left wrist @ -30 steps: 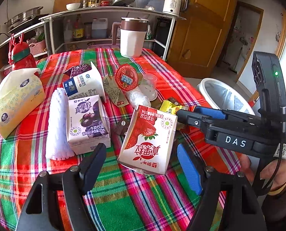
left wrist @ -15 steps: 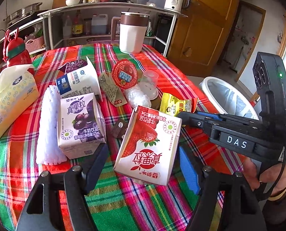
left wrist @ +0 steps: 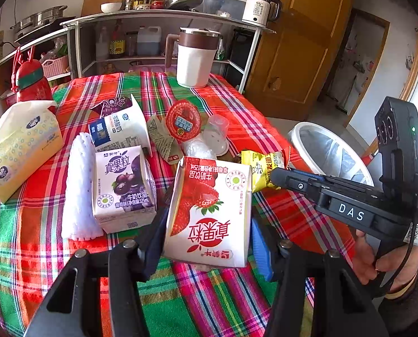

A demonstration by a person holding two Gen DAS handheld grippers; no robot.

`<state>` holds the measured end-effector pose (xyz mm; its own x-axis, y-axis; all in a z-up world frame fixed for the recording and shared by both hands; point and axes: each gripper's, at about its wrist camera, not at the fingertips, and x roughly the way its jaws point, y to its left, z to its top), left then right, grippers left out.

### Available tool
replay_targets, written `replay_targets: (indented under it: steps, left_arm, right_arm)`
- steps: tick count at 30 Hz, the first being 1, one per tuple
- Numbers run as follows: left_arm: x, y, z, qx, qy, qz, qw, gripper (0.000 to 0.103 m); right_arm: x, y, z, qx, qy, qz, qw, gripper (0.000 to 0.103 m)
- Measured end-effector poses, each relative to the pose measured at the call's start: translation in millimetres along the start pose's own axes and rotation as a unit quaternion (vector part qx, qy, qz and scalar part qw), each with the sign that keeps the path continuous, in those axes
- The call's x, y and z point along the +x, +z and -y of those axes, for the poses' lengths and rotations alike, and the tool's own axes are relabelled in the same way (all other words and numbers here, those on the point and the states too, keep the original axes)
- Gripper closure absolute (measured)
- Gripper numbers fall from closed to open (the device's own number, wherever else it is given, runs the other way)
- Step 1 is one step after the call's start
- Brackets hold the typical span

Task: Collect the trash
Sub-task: 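Grasp the strawberry milk carton with the left gripper while the right gripper grasps the yellow snack wrapper, then carry the carton and wrapper over the bin and open both grippers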

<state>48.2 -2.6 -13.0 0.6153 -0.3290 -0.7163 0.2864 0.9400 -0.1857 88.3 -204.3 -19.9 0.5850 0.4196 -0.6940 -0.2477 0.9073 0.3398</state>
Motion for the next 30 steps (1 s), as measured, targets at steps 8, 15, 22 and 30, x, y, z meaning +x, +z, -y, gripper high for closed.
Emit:
replay_targets:
  steps: [8, 15, 22, 30]
  left_arm:
    - [-14.8, 9.0, 7.9, 0.002, -0.002, 0.018, 0.9998, 0.046]
    - [-18.2, 22.5, 29.6, 0.02, -0.013, 0.031, 0.9992, 0.046]
    - [-11.6, 42.9, 69.1, 0.047, -0.045, 0.038, 0.9971, 0.046]
    - [15.5, 65.1, 122.9, 0.075, -0.088, 0.026, 0.993, 0.046]
  right_arm:
    - [-30.3, -1.1, 4.6, 0.005, 0.011, 0.036, 0.999, 0.088]
    - [-62.5, 4.0, 22.9, 0.016, 0.001, 0.067, 0.998, 0.088]
    - [-99.9, 6.8, 54.1, 0.034, -0.023, 0.098, 0.994, 0.088]
    - [-132.8, 4.1, 99.2, 0.059, -0.08, 0.114, 0.989, 0.088]
